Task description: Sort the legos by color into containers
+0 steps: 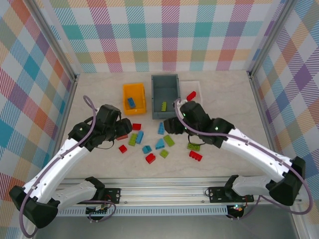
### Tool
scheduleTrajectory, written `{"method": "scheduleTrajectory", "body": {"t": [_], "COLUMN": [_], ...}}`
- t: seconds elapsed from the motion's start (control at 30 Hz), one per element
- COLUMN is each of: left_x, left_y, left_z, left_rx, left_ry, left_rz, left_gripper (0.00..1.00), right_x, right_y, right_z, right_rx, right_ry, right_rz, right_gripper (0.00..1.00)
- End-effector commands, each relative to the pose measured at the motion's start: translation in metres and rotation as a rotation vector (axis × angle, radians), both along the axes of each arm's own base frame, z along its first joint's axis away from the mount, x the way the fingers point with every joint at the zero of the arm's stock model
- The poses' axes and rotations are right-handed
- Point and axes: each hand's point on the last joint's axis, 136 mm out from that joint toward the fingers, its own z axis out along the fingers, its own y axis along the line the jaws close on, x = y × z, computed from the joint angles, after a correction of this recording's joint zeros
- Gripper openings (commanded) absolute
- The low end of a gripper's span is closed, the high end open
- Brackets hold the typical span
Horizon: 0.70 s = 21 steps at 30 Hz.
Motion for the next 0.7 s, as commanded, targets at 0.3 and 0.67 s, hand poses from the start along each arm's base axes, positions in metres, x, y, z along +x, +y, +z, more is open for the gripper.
{"method": "scheduleTrajectory", "body": {"t": [0.3,0.67], "left_x": [0.01,0.064], "left_y": [-0.047,-0.056], "left_z": [-0.071,-0.121], "left_rx": [0.008,0.29], "left_ry": [0.203,0.253], "left_rz": [-0.211,-0.367], "left_gripper": [0.57,0.55], "right_x": [-0.072,-0.083], "right_y": [-0.013,0.0], "right_z": [-0.043,-0.035], "right_rx": [0.069,0.16], "right_ry": [0.162,0.158], "right_rz": [-0.005,0.068], "right_gripper": [0.61,0.71]}}
